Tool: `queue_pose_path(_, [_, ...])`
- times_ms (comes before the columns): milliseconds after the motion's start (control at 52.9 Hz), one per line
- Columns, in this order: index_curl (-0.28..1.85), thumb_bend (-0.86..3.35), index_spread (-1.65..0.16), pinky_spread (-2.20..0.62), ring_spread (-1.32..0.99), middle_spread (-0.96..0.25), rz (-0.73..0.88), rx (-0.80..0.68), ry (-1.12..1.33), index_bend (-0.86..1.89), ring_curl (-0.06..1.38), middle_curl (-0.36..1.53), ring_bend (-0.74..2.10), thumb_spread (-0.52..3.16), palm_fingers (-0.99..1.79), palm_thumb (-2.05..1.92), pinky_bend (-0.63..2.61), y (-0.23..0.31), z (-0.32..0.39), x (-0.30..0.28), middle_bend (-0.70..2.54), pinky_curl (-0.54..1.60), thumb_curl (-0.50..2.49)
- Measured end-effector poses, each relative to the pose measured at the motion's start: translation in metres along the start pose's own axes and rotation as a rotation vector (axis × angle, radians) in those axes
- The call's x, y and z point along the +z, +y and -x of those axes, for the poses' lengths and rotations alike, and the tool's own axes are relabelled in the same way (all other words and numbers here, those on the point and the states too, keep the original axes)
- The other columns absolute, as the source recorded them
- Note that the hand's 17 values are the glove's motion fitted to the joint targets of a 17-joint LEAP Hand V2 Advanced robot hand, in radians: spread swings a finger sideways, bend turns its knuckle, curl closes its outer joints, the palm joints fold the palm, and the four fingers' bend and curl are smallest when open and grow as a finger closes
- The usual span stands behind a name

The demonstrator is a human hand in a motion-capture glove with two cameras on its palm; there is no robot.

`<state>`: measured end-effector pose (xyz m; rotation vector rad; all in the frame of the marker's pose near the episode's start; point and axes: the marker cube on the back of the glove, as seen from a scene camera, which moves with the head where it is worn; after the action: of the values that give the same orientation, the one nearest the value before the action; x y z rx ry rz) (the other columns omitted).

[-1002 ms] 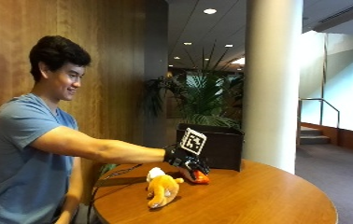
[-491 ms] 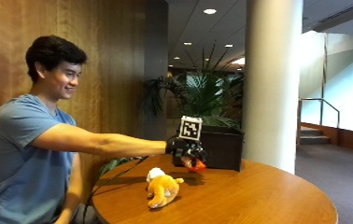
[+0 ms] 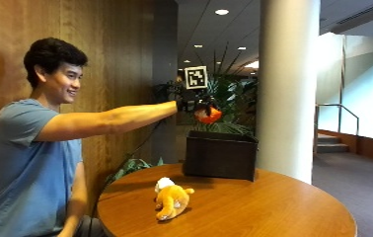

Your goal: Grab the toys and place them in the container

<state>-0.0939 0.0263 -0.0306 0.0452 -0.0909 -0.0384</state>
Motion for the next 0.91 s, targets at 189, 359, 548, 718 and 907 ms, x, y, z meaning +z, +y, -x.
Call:
queue_pose_path(189, [0.61, 0.14, -0.35, -0.32, -0.39, -0.33, -0.056, -0.148, -0.028, 0.36, 0.62, 0.71, 1.03, 1.26, 0.41, 0.49, 1.02, -0.006, 0.028, -0.038, 0.73, 0.43, 0.67])
queue_pose_path(359, [0.68, 0.11, -0.35, -0.31, -0.39, -0.35, -0.088, -0.140, 0.036, 0.37, 0.65, 0.77, 1.07, 1.26, 0.37, 0.46, 1.05, -0.013, 0.071, -0.043, 0.76, 0.46, 0.69])
queue_pose_path(548, [0.74, 0.08, -0.36, -0.32, -0.39, -0.36, -0.085, -0.310, -0.020, 0.34, 0.66, 0.83, 1.09, 1.25, 0.35, 0.44, 1.10, -0.015, 0.104, -0.032, 0.79, 0.49, 0.71])
queue_pose_path(718, [0.78, 0.04, -0.36, -0.31, -0.38, -0.36, 0.001, -0.321, -0.066, 0.29, 0.67, 0.86, 1.09, 1.28, 0.30, 0.40, 1.14, -0.017, 0.125, -0.006, 0.80, 0.51, 0.70])
queue_pose_path(907, [0.76, -0.14, -0.34, -0.23, -0.28, -0.27, 0.197, -0.327, -0.075, 0.17, 0.65, 0.81, 0.91, 1.26, -0.06, -0.02, 1.25, -0.016, 0.150, 0.035, 0.64, 0.55, 0.53])
